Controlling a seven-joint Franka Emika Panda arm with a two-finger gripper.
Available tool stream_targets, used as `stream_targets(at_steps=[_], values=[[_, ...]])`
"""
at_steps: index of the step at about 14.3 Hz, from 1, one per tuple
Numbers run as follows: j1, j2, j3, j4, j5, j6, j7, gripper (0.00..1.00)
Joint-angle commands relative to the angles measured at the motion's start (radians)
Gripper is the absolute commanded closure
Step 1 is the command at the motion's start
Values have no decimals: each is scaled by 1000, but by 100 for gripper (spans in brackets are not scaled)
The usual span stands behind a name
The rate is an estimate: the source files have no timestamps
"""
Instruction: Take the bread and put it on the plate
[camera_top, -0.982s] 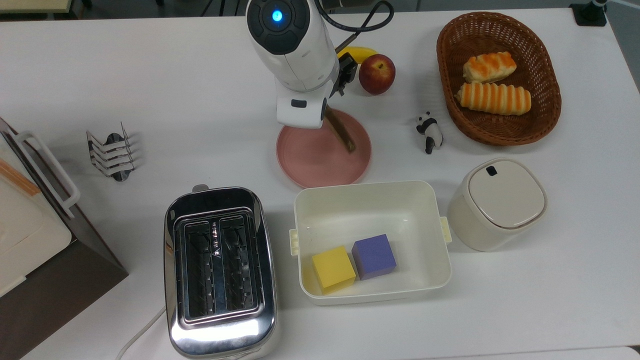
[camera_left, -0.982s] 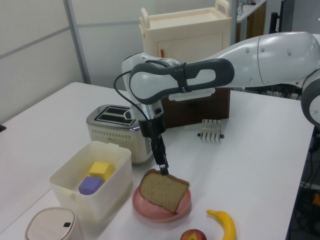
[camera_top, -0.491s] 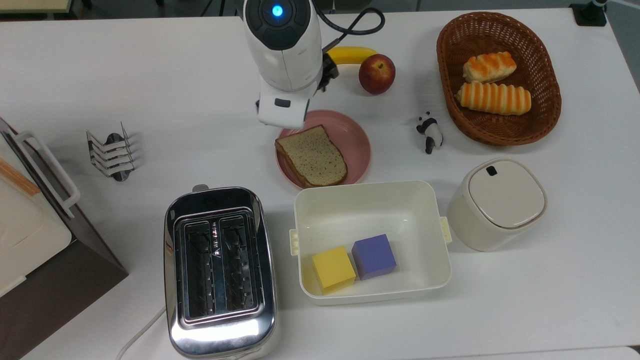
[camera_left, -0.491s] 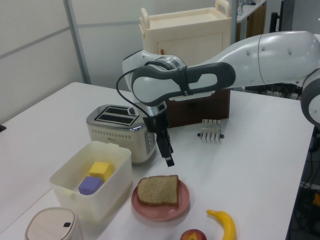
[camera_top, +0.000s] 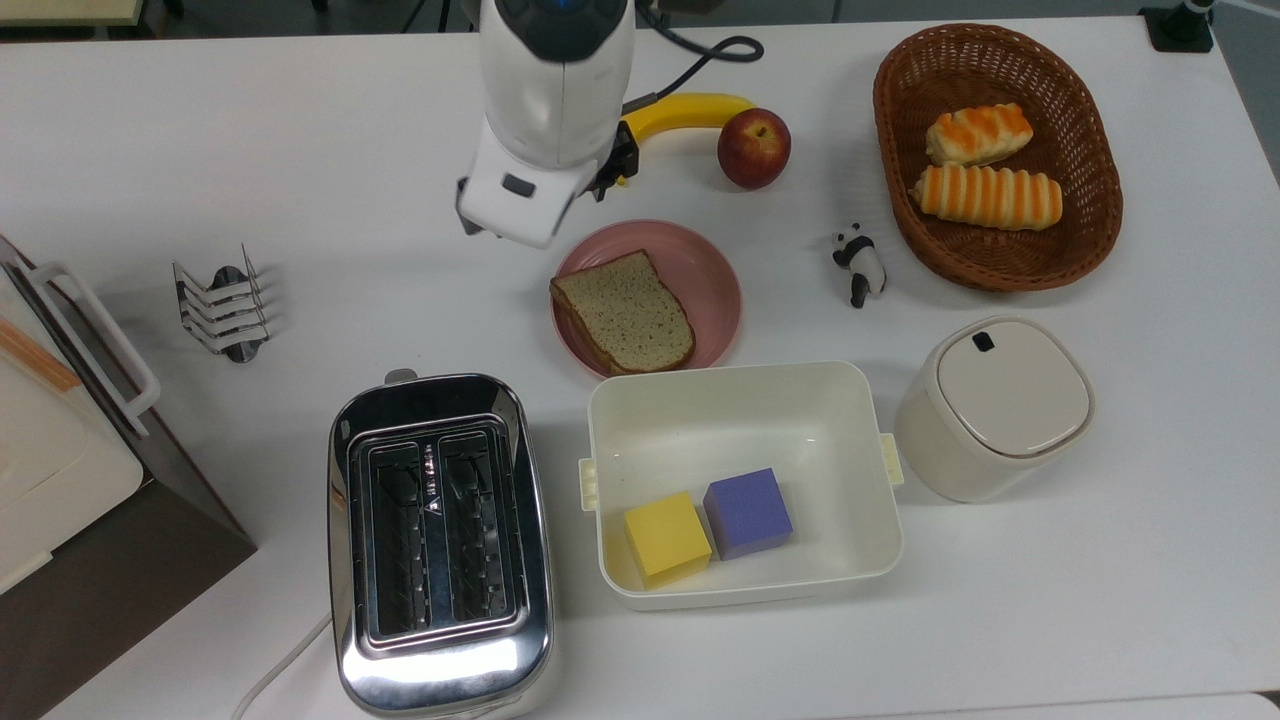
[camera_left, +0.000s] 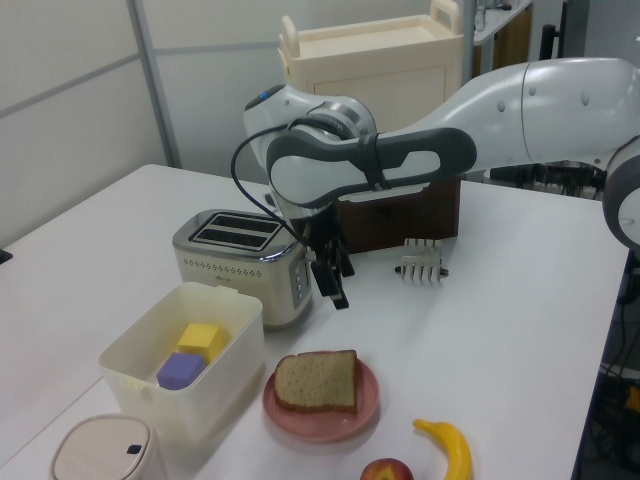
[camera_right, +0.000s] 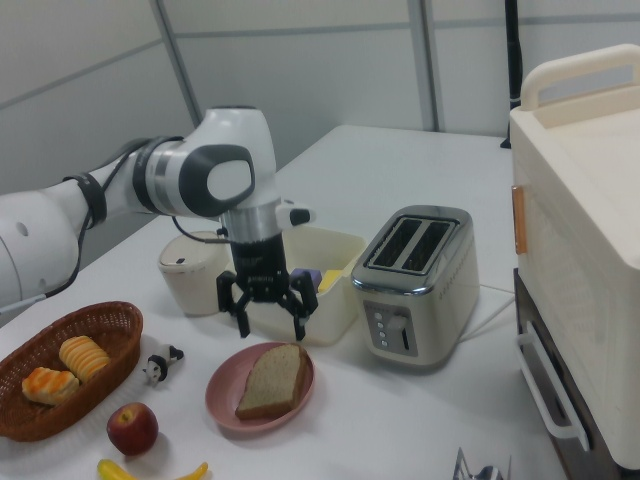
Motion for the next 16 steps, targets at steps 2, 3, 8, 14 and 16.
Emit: stream_targets(at_steps=[2, 3, 8, 14, 16], values=[[-10, -95, -12, -18, -43, 79, 222, 0], [-21, -112, -13, -18, -41, 82, 259, 0], [-56, -213, -17, -48, -28, 81, 377, 0], [-133, -364, -15, -139, 111, 70, 402, 0], [-124, -370, -10, -153, 111, 70, 400, 0]])
